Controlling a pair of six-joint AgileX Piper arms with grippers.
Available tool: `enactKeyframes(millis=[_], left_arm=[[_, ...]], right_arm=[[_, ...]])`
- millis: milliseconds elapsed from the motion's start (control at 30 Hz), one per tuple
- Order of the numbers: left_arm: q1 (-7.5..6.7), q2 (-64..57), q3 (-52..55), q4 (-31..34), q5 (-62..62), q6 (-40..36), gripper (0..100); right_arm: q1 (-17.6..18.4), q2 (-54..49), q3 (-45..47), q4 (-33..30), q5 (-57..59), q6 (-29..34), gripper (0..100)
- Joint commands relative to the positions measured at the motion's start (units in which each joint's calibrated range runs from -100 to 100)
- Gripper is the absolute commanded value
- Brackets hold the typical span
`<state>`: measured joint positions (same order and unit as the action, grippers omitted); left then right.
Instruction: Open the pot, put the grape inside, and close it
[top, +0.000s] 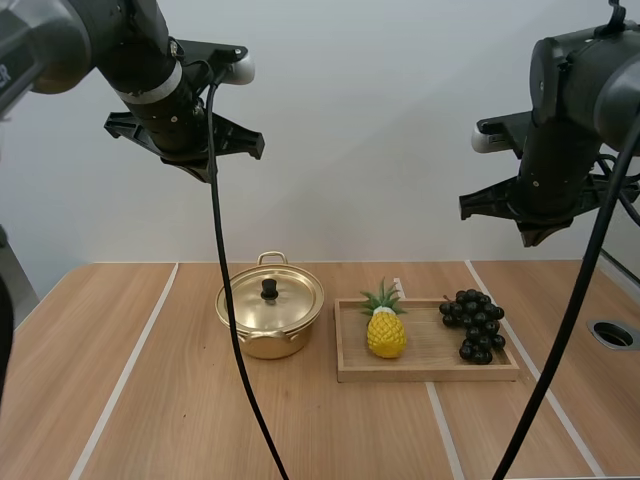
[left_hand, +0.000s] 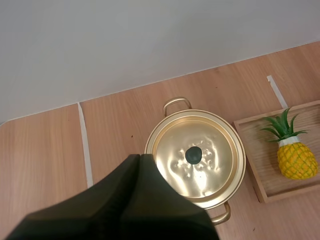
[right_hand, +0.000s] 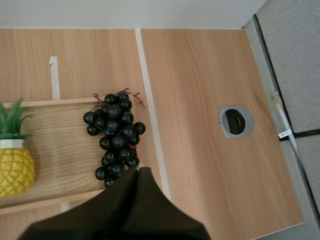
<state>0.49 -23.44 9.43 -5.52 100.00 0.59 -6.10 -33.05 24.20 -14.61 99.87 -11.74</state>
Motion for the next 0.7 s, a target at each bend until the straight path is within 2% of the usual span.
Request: enactKeyframes(millis=[0, 67, 100, 133, 200, 300, 367, 400, 667], left_arm=[[0.02, -0.1, 0.1, -1.0, 0.0, -0.1, 4], [0.02, -0.1, 0.1, -0.6, 0.0, -1.4, 21], [0.02, -0.1, 0.1, -0.6, 0.0, -1.5, 36], [0.02, -0.1, 0.1, -0.6, 0.0, -1.5, 51], [0.02, -0.1, 0.1, -1.6, 0.0, -1.0, 100], [0.02, -0.1, 0.1, -3.2, 0.0, 0.1, 100], [0.02, -0.1, 0.1, -3.5, 0.0, 0.1, 100], [0.02, -0.1, 0.1, -3.5, 0.0, 0.1, 100], [0.02, -0.1, 0.1, -2.9, 0.0, 1.4, 100]], right_arm=[[-0.2, -0.4, 0.1, -2.9, 0.1, 0.3, 0], [-0.2, -0.4, 0.1, -4.4, 0.1, 0.3, 0], [-0.2, -0.4, 0.1, -4.6, 0.1, 0.3, 0], [-0.2, -0.4, 0.1, -4.7, 0.1, 0.3, 6], [-0.2, -0.4, 0.1, -4.7, 0.1, 0.3, 30], [-0.2, -0.4, 0.1, -4.7, 0.1, 0.3, 74], [-0.2, -0.4, 0.1, -4.5, 0.1, 0.3, 96], [-0.2, -0.4, 0.1, -4.3, 0.1, 0.3, 100], [-0.2, -0.4, 0.1, -4.1, 0.1, 0.3, 100]])
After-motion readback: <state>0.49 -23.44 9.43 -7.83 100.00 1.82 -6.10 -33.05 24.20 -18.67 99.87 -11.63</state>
